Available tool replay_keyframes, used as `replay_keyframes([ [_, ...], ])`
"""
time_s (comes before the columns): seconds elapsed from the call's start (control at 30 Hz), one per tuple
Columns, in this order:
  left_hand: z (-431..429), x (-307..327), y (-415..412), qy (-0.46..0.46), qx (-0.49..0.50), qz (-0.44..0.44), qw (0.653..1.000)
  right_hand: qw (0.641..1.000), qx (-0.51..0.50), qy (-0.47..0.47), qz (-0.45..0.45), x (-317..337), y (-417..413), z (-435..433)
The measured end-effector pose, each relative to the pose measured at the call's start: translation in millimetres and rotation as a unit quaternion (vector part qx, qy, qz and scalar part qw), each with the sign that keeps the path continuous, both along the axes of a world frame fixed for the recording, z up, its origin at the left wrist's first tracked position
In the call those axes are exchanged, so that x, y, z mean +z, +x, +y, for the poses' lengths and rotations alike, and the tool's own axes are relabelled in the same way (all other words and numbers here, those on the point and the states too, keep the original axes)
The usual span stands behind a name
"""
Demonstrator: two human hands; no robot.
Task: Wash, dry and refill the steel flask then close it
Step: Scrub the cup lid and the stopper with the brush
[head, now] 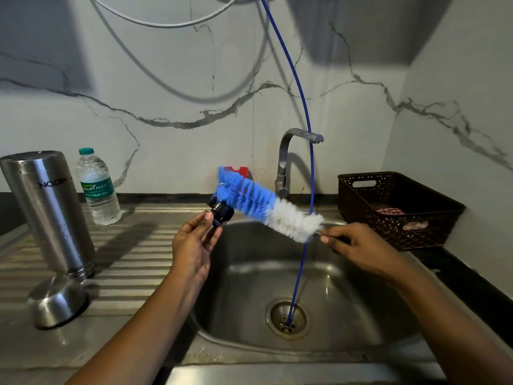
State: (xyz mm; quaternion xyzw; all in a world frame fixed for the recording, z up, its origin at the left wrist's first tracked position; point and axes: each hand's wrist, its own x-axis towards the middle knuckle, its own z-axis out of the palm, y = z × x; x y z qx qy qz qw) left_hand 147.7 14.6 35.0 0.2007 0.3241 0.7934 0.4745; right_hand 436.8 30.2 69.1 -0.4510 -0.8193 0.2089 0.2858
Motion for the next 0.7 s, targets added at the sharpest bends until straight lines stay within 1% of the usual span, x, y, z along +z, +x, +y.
replay_keyframes([
  [0.1, 0, 0, -4, -0.002, 0.021, -0.019, 1.000, 0.997, -0.039, 0.025, -0.057, 8, 23, 0],
  [0.17, 0, 0, -2, -0.005, 0.025, -0.023, 0.999, 0.995, -0.051, 0.039, -0.077, 4, 17, 0],
  [0.23, 0, 2, -2, -0.006, 0.034, -0.030, 0.999, 0.993, -0.064, 0.080, -0.063, 0, 6, 1],
  [0.27, -1, 3, -2, -0.005, 0.037, -0.031, 0.999, 0.992, -0.069, 0.098, -0.036, 0, 2, -1],
  [0.33, -1, 5, -1, -0.001, 0.035, -0.021, 0.999, 0.991, -0.072, 0.109, 0.021, 2, -4, -3],
  [0.37, -2, 4, 1, -0.002, 0.030, -0.011, 0.999, 0.992, -0.064, 0.106, 0.027, 1, -9, -6],
  [0.47, -2, 2, 5, -0.011, 0.025, 0.003, 1.000, 0.989, -0.032, 0.139, -0.030, -4, -23, -7],
  [0.5, -2, 2, 4, -0.015, 0.028, -0.005, 0.999, 0.989, -0.033, 0.139, -0.036, -4, -22, -7],
  [0.6, 1, 0, -4, -0.015, 0.030, -0.036, 0.999, 0.994, -0.035, 0.094, -0.053, -2, -4, -6],
  [0.7, 3, -3, 2, -0.020, 0.018, -0.019, 0.999, 0.992, -0.045, 0.106, -0.044, -4, -8, -5],
])
